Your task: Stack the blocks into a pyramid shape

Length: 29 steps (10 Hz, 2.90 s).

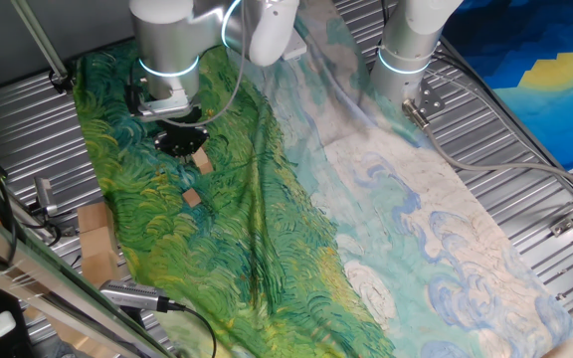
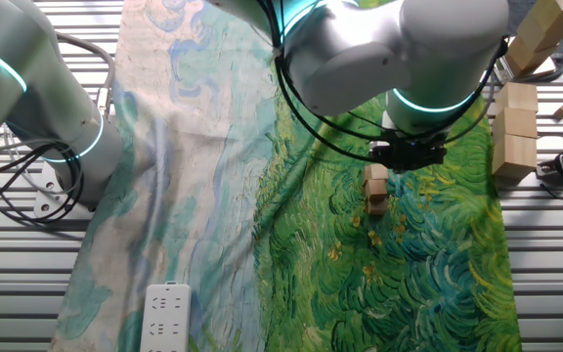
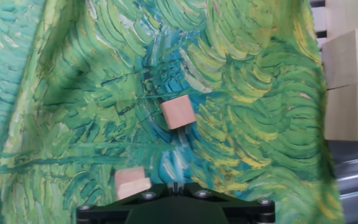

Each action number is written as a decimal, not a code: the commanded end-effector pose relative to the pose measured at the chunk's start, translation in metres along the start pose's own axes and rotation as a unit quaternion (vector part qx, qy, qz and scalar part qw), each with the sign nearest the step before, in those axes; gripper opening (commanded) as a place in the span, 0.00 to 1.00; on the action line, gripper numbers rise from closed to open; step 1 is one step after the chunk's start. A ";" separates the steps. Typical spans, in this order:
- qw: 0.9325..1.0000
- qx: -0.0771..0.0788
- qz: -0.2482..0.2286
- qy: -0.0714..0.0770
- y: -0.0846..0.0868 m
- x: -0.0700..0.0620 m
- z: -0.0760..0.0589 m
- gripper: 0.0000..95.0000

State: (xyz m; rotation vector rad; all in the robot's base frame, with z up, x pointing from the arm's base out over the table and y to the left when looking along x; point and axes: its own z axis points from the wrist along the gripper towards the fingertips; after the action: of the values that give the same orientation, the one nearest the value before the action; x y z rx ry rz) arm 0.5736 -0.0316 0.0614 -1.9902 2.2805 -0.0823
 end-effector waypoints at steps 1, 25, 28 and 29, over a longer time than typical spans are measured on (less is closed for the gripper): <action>1.000 0.000 0.000 -0.003 0.002 0.001 0.001 0.00; 0.999 -0.001 0.048 -0.007 0.015 -0.014 -0.021 0.00; 0.998 0.000 0.060 -0.006 0.025 -0.023 -0.013 0.00; 0.998 0.000 0.061 -0.006 0.026 -0.024 -0.011 0.00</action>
State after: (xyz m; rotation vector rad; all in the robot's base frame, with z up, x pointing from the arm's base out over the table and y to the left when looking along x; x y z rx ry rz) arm 0.5482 -0.0055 0.0695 -1.8395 2.3896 -0.0629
